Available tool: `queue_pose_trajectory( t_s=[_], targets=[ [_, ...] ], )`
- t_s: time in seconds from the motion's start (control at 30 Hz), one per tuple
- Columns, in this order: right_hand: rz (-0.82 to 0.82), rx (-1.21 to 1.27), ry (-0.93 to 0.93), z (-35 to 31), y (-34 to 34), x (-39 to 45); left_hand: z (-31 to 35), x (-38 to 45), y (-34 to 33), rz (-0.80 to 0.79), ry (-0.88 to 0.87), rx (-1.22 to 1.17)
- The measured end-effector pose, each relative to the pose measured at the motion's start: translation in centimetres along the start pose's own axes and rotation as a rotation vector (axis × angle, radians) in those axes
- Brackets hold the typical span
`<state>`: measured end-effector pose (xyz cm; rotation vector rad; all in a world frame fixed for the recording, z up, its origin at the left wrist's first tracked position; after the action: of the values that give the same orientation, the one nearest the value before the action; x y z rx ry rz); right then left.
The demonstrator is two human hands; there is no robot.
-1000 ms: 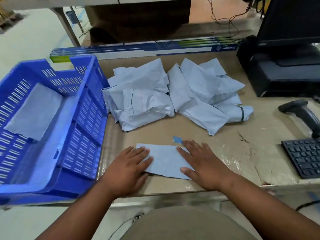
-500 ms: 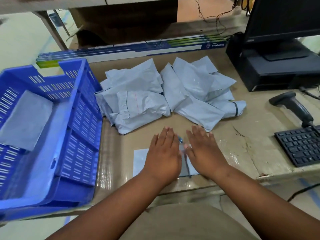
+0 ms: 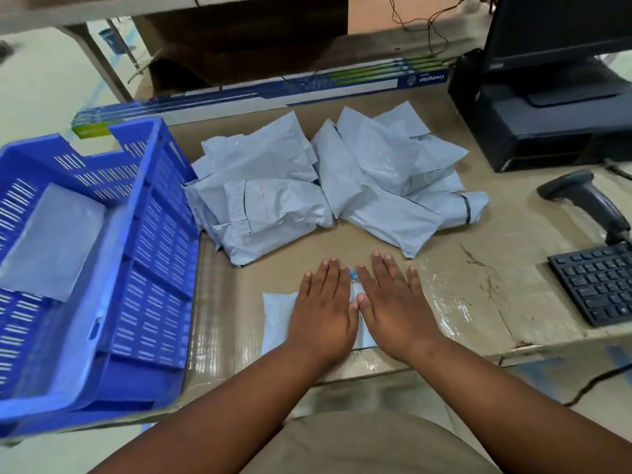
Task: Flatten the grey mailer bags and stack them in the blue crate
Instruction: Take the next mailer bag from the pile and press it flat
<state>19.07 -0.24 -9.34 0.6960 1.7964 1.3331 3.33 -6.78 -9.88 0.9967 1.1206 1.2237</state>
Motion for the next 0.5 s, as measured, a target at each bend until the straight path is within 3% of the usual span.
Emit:
queue_pose_trajectory(
  t_s=[0.13, 0.23, 0.37, 0.5],
  targets=[
    [0.014, -0.014, -0.014, -0.4, 1.3, -0.2, -1.0, -1.2, 1.1, 0.047, -0.043, -0.012],
    [0.066, -0.062, 0.086, -2.3, 2.3, -0.6, -2.6, -2.9, 1.9, 0.071, -0.025, 0.021],
    [0.058, -0.076, 0.265, -5.6, 1.0, -0.6, -4.9, -4.8, 0.6, 0.023, 0.042, 0.047],
    [0.048, -0.120, 0.293, -6.7, -0.8, -0.7, -6.2, -6.0, -0.7, -0.021, 0.064, 0.053]
  ],
)
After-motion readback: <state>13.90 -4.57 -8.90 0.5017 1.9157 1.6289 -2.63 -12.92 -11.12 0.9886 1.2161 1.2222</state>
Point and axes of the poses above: each hand's wrist, its own x-axis towards the middle knuckle, its own y-axis out of the back of the hand, z = x × y, the point moved 1 cm from there along x, towards the middle knuckle, and after that the axes turned 8 degrees about -z, right-handed, at the moved point
